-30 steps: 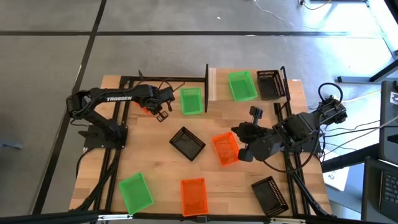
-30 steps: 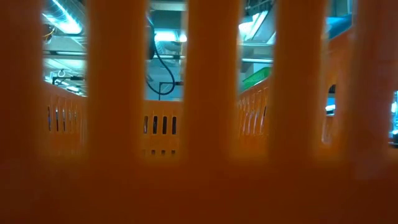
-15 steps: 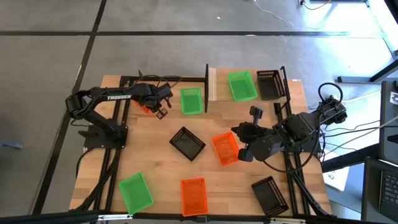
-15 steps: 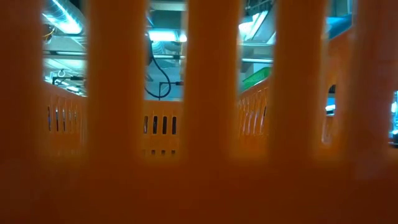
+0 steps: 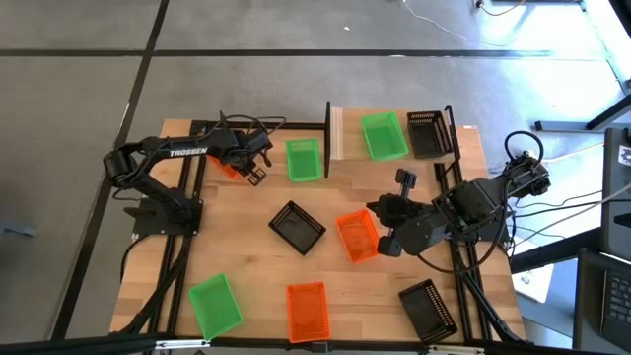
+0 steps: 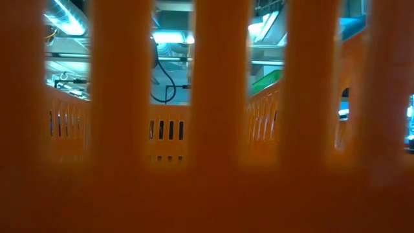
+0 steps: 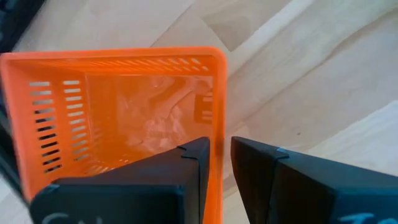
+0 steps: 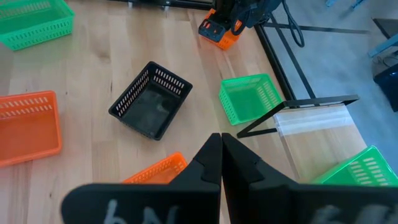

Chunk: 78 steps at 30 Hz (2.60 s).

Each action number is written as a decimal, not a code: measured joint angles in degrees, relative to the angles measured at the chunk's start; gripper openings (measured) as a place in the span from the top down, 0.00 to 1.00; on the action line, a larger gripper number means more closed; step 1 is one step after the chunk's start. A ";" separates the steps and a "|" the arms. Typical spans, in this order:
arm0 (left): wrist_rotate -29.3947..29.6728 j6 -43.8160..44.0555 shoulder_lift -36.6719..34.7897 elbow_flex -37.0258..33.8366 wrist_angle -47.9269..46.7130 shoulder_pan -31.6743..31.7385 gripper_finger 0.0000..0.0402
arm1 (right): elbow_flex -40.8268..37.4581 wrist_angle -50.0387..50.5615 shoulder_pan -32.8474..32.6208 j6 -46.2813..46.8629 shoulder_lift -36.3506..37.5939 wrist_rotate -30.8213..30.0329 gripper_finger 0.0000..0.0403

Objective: Stack baskets on shelf by color
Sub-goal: Put the top orange bin on the shelf

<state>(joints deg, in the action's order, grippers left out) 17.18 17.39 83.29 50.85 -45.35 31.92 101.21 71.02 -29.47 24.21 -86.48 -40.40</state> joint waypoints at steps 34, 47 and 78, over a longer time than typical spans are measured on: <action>4.53 -3.17 6.27 2.45 -5.35 -7.42 1.00 | 0.00 0.25 -0.02 -0.50 0.00 0.00 1.00; 9.07 -9.29 1.92 30.00 -19.22 -25.92 1.00 | -0.02 2.85 -2.69 -0.84 0.84 1.03 1.00; -4.89 -32.09 31.70 70.20 -4.37 -21.44 1.00 | -0.42 12.14 -6.03 11.82 3.78 -6.38 1.00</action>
<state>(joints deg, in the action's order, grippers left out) 12.29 -14.70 114.98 121.05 -49.72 10.48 100.79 83.17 -35.51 36.03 -82.70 -46.78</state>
